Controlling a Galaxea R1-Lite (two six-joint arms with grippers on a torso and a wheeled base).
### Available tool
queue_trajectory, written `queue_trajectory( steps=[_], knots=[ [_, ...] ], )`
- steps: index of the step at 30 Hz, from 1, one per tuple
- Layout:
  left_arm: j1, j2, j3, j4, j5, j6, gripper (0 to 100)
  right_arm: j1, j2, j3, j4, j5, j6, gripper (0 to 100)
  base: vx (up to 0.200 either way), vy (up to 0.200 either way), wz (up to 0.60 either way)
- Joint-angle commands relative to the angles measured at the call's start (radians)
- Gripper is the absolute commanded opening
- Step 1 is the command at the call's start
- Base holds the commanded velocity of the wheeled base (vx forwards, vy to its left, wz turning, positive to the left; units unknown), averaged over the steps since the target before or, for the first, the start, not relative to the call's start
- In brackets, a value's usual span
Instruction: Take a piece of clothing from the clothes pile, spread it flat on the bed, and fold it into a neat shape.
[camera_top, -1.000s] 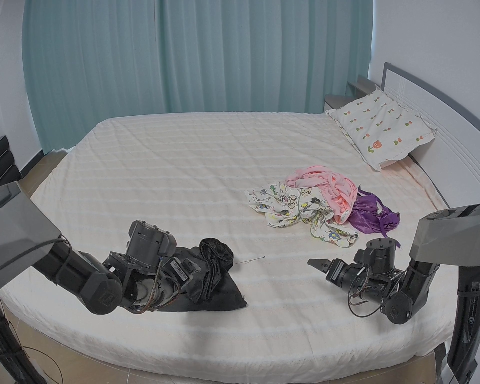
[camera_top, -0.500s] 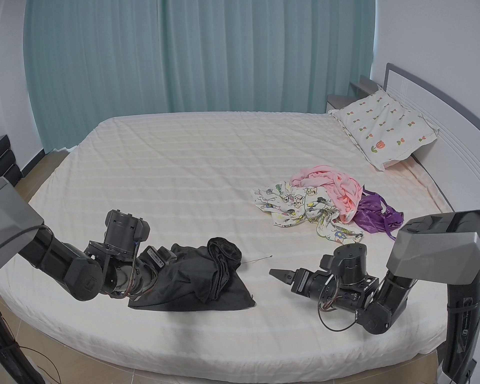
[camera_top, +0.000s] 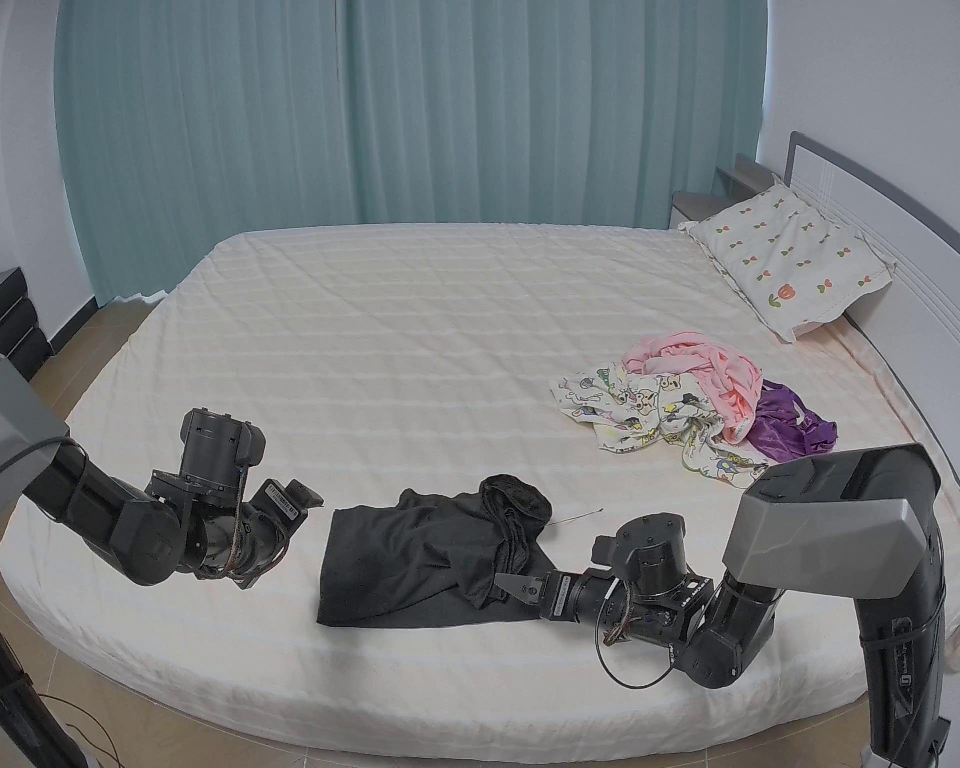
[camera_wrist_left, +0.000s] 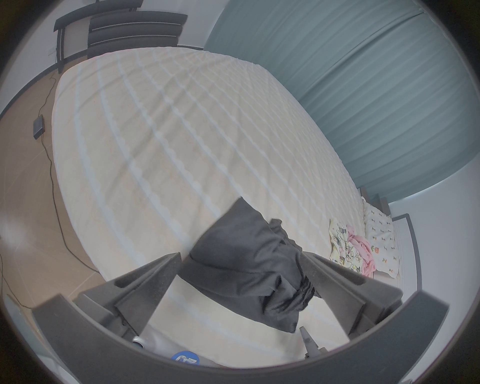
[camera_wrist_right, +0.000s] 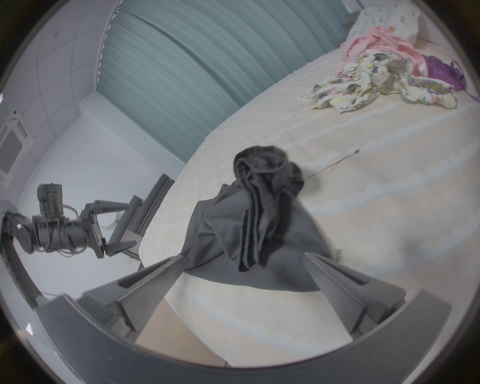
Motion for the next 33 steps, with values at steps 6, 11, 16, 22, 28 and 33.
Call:
queue_trajectory(
  steps=[6, 11, 16, 22, 28, 33],
  knots=[
    [0.007, -0.002, 0.004, -0.001, 0.001, -0.002, 100, -0.001, 0.072, -0.036, 0.012, 0.011, -0.072, 100, 0.000, 0.133, 0.00],
    [0.007, -0.003, 0.007, 0.001, 0.003, -0.003, 100, -0.001, 0.126, -0.086, 0.013, 0.009, -0.112, 100, 0.000, 0.000, 0.00],
    [0.005, -0.019, 0.023, 0.001, 0.004, -0.003, 100, -0.014, 0.132, -0.088, 0.027, 0.003, -0.143, 100, 0.000, 0.000, 0.00],
    [0.005, -0.040, 0.035, 0.002, 0.004, -0.002, 100, -0.033, 0.014, 0.038, 0.026, 0.001, -0.149, 100, 0.000, 0.000, 0.00],
    [0.005, -0.038, 0.027, 0.002, 0.004, 0.000, 100, -0.076, 0.005, 0.075, 0.021, 0.001, -0.159, 100, 0.000, 0.000, 0.00],
    [-0.001, -0.038, 0.030, 0.002, 0.004, 0.000, 100, -0.076, 0.052, 0.020, 0.035, 0.000, -0.164, 100, 0.000, 0.000, 0.00]
  ],
)
